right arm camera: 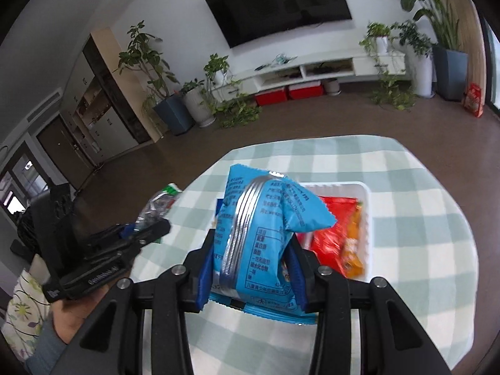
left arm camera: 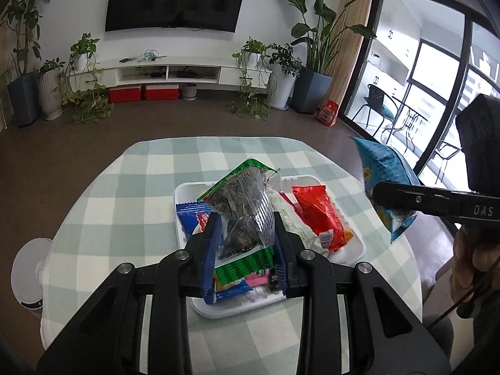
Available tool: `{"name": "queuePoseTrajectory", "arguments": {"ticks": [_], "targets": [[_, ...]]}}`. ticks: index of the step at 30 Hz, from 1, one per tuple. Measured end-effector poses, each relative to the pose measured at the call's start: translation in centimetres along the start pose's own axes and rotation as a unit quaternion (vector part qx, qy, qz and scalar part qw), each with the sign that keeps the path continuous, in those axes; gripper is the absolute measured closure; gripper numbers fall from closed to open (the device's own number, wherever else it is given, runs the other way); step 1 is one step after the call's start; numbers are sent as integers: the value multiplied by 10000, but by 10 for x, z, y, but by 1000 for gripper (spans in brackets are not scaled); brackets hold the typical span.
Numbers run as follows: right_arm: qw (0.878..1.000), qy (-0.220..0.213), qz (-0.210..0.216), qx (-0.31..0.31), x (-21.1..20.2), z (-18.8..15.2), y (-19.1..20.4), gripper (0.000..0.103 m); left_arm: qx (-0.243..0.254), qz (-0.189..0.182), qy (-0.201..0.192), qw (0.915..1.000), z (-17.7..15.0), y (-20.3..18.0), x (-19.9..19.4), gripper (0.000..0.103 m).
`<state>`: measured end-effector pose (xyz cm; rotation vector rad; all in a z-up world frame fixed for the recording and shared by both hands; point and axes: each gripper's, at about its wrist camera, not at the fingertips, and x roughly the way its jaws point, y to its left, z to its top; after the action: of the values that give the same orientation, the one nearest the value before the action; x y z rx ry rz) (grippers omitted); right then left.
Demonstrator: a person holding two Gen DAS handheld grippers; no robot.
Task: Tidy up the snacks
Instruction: 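Carry the seed packet and blue chip bag to the white tray and release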
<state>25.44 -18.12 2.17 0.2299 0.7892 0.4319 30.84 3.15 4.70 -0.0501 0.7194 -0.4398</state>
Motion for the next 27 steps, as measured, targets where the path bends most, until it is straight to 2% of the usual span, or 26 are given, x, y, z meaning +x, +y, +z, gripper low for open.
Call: {"name": "queuePoseTrajectory", "arguments": {"ticks": [6,12,19,27], "targets": [[9973,699,24,200,77,35,-5,59,182,80,382,9991,-14,-3,56,74],[9930,1162,-188,102,133,42,-8,59,312,149,639,9974,-33,0,93,74],[9891,1406,-424,54,166,36,-16,59,374,196,746,9963,-46,3,113,72],[9872,1504,-525,-76,180,32,-14,59,346,217,733,9965,-52,6,118,72]]}}
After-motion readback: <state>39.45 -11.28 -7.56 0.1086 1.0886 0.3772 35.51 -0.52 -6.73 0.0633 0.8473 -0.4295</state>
